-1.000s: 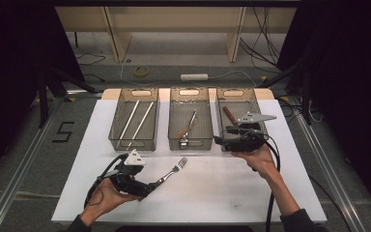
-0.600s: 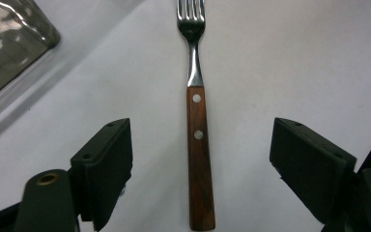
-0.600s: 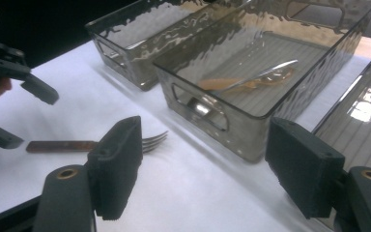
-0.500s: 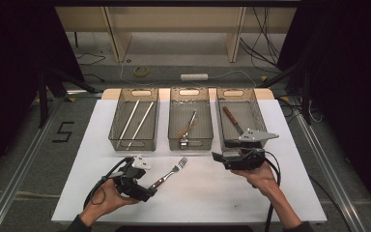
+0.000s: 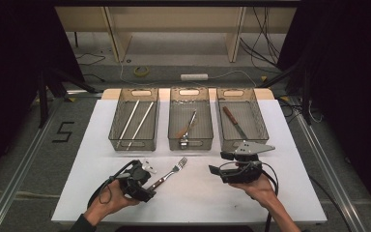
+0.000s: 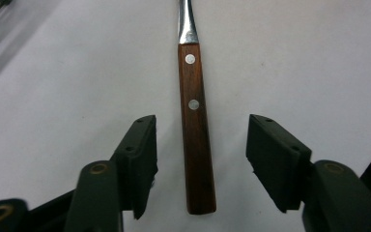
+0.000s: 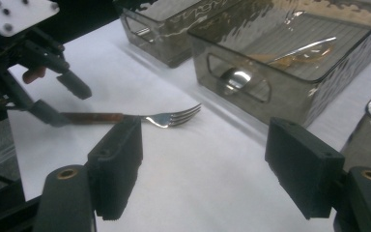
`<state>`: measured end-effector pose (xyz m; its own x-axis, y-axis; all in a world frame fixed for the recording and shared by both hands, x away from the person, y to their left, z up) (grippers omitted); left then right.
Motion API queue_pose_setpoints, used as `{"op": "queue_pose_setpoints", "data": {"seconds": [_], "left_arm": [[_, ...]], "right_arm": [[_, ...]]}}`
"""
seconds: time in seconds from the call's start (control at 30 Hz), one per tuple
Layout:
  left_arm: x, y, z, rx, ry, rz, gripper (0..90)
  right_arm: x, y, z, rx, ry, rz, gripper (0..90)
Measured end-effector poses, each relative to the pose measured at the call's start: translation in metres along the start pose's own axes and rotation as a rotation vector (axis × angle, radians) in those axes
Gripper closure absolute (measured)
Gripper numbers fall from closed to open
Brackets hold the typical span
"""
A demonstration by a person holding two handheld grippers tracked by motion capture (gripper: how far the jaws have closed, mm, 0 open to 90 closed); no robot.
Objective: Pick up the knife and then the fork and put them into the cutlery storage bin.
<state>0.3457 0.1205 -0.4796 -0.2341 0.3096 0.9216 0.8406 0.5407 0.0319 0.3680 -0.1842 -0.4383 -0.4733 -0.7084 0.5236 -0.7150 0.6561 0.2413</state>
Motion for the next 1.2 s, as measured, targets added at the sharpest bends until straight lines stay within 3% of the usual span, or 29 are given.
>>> {"op": "queue_pose_setpoints", "data": {"seconds": [0.4, 1.2], "left_arm": [[-0.009, 0.003, 0.0, 0.006, 0.04, 0.001, 61.3], [-0.016, 0.003, -0.003, 0.012, 0.056, 0.0, 73.4]], "right_arm": [[0.006, 0.013, 0.008, 0.007, 0.0, -0.022, 30.6], [0.01, 0.02, 0.015, 0.01, -0.003, -0.037, 30.4]]}}
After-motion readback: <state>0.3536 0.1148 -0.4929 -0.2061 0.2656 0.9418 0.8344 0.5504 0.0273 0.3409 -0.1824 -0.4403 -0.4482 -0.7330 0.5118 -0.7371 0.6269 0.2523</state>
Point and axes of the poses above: each handheld gripper's, and its own axes: x roughly backward along the jaws, z roughly out of its underside, y roughly to its left, the point moved 3 cm from there along -x, roughly forward along the jaws, and after that the axes turned 6 degrees about -x, right-handed, at the moved point
